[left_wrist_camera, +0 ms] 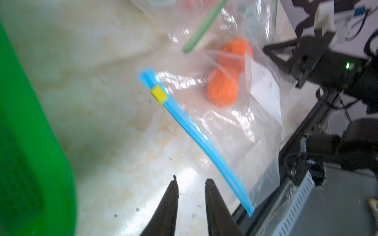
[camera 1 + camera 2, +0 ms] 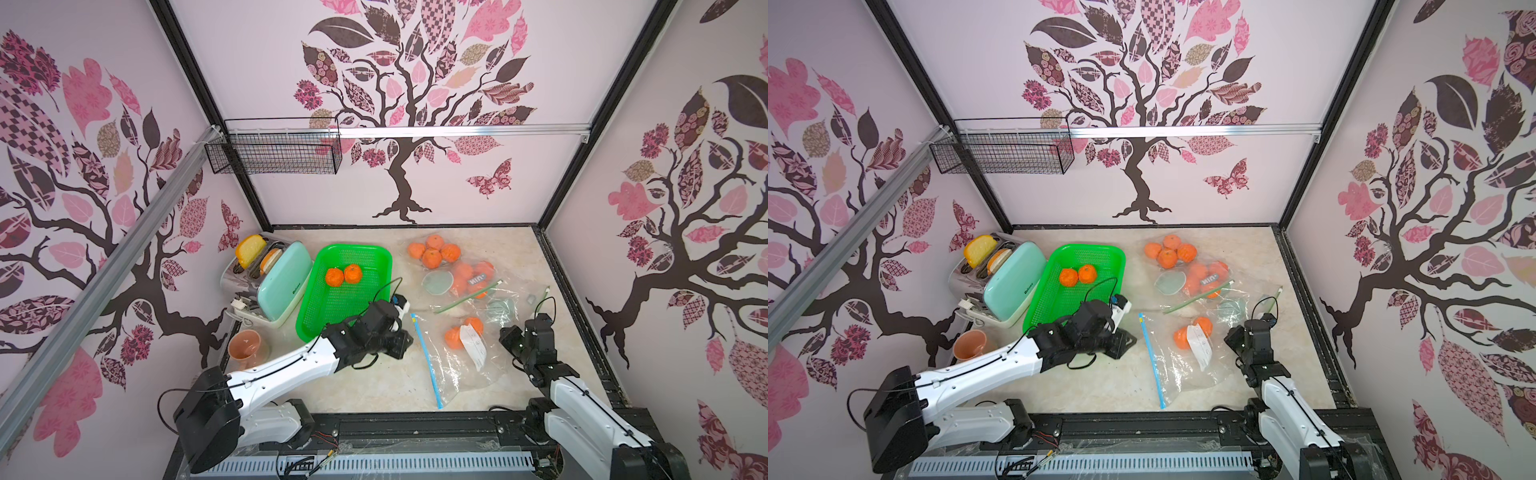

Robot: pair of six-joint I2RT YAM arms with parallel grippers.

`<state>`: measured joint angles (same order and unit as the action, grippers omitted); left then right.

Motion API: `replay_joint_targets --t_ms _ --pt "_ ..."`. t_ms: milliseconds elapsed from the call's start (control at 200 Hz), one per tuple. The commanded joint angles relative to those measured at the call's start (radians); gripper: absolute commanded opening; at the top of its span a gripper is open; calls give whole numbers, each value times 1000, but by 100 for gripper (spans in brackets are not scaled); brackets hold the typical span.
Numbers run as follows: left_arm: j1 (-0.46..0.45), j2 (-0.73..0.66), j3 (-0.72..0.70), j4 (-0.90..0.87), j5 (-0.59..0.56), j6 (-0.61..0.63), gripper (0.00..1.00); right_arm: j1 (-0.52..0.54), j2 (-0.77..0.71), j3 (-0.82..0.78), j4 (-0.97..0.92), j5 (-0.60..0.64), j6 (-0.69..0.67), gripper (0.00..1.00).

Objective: Open the zip-top bag and take out the orange
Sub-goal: Pick up the orange from the zipper food storage bag.

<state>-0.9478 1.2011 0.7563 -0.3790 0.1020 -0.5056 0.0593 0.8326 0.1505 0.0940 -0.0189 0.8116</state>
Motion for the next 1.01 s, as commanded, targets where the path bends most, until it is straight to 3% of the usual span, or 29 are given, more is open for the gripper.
replay_joint_targets --t_ms 0,175,495,895,1000 --pt "-56 -45 -53 34 -59 -56 21 -2 -7 15 -14 19 -8 22" --pt "-91 41 -93 171 13 -99 17 -2 -9 17 -20 22 -11 22" --pt "-98 228 -34 282 24 -88 15 -2 -5 18 -22 16 -15 22" --pt "-133 300 27 385 99 -77 15 -2 14 18 -16 2 -17 22" --pt "-137 328 40 433 125 -74 21 -2 13 18 -14 3 -18 22"
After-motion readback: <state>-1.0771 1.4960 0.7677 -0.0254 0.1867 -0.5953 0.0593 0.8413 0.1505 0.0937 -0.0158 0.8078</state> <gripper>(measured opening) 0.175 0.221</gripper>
